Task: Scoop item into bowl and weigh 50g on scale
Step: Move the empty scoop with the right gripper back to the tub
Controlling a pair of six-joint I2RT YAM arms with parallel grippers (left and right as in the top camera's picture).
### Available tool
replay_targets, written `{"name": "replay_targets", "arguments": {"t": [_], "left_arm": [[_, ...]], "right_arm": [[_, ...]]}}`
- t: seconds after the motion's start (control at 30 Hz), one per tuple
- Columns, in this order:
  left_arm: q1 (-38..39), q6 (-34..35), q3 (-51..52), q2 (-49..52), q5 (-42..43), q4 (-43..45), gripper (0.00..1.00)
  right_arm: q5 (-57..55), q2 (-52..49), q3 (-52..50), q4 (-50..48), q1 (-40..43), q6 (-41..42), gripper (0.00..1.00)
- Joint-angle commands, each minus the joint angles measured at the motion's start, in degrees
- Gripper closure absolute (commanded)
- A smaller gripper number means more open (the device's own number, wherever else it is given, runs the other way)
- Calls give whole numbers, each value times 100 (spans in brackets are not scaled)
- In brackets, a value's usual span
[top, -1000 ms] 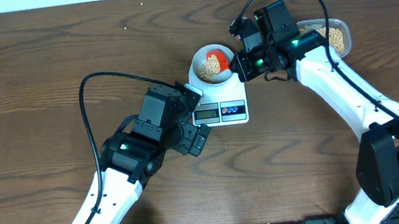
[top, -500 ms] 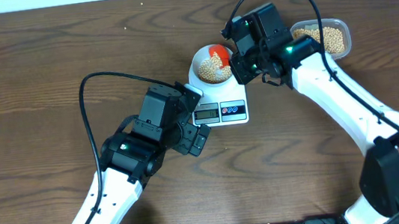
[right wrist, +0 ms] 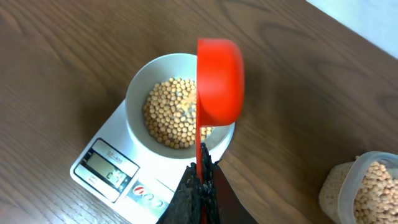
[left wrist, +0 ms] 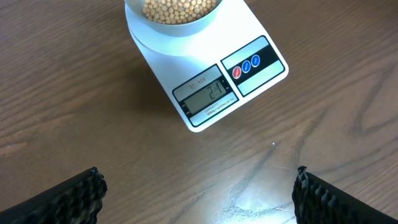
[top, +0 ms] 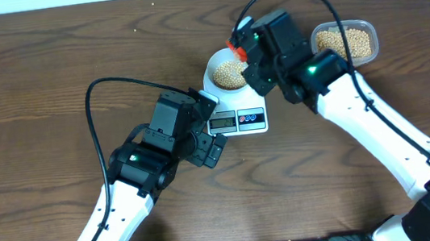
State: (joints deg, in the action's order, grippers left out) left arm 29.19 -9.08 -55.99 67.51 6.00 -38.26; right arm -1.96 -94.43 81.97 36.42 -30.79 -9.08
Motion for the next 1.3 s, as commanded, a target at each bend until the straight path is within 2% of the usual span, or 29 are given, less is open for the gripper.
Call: {"name": "replay_targets", "arguments": {"t": [0.0,0.27,0.43,0.57,0.73,0.93,1.27], "left_arm": [[-13,-76,-59,33,-48,15,2],[-13,-76,-59,33,-48,15,2],[-13,-76,-57,33,-48,15,2],[-13,-76,-57,33,-48,15,2],[-13,-76,-57,33,-46,15,2],[-13,-76,-57,33,-48,15,2],[-13,-76,-57,33,-46,15,2]], "right_arm": [[-313,79,63,4,-146,-240,99],[-802,92,63,7,-157,-323,99],[-654,225,63,9,-122,9,99],[-98,459,63,26,114,179,99],[868,695,63,155,732,328,99],[2059,765,63,610,1926,326,99],[2052,752,63,857,3248,326,99]]}}
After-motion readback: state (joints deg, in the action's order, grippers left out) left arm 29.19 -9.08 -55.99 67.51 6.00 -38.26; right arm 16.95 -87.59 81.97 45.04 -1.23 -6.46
